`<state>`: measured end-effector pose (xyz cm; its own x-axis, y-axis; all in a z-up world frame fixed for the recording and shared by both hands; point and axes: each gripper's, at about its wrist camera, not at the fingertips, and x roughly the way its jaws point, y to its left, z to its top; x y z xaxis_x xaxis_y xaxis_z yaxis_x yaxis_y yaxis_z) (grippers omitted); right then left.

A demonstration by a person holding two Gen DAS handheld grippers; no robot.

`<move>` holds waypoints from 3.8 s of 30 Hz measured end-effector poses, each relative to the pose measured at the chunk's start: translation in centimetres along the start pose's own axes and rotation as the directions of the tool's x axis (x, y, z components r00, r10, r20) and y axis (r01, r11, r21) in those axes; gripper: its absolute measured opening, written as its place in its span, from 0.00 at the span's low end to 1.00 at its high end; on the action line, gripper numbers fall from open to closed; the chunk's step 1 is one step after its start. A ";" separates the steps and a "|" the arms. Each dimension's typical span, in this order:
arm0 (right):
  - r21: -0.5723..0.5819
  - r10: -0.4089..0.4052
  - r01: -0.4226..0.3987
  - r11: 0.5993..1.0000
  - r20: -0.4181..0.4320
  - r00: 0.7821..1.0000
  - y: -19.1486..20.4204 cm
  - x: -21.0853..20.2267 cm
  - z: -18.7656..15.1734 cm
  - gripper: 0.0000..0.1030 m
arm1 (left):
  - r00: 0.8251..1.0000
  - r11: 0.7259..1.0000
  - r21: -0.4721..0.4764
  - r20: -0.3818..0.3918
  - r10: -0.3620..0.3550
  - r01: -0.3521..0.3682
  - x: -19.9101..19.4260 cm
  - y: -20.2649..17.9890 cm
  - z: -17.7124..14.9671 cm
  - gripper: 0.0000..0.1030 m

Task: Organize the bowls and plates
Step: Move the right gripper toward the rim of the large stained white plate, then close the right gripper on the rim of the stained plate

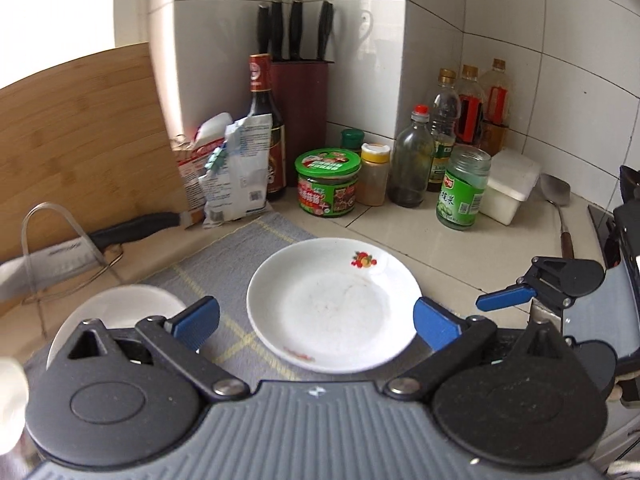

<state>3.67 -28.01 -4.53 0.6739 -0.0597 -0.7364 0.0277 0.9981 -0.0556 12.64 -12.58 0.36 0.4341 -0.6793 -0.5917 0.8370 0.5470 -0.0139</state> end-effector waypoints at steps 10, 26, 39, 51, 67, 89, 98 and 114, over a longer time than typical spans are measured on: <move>-0.083 0.092 -0.090 0.992 0.018 0.996 2.7 -1.0 -1.3 1.00 | 0.987 0.983 -0.092 -0.040 0.156 -0.159 -4.7 -2.2 -6.2 0.99; -0.049 0.102 -0.103 0.993 -0.014 0.995 11.5 0.5 0.9 1.00 | 0.973 0.969 -0.130 -0.123 0.197 -0.213 -12.2 3.2 -14.4 0.99; 0.013 0.061 -0.060 0.998 -0.050 0.997 17.9 1.9 2.7 1.00 | 0.972 0.982 -0.113 -0.196 0.127 -0.151 -12.7 9.5 -20.2 0.99; -0.013 0.152 -0.154 0.988 -0.097 0.984 19.3 5.0 5.0 1.00 | 0.975 0.984 -0.084 -0.173 0.138 -0.154 -10.4 10.0 -20.5 1.00; -0.104 0.314 -0.342 0.934 -0.220 0.924 18.3 10.4 7.4 1.00 | 0.983 0.984 -0.081 -0.107 0.147 -0.156 -10.5 9.9 -20.9 1.00; -0.251 0.348 -0.429 0.868 -0.308 0.885 20.0 12.8 8.4 1.00 | 0.995 1.000 0.028 -0.104 0.005 -0.002 -10.0 10.5 -20.6 0.99; -0.207 0.430 -0.510 0.835 -0.334 0.839 19.7 14.2 10.1 1.00 | 0.995 0.999 0.034 -0.103 -0.004 0.008 -10.1 10.5 -20.6 0.99; -0.204 0.497 -0.596 0.776 -0.383 0.778 20.2 15.3 11.6 0.94 | 0.994 0.999 0.043 -0.107 -0.008 0.013 -10.0 10.3 -20.4 0.99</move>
<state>23.13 -8.54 -9.08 0.2553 0.4431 -0.8593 -0.5313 0.8069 0.2582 10.16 9.84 -10.30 0.3891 -0.6272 -0.6747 0.8560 0.5168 0.0132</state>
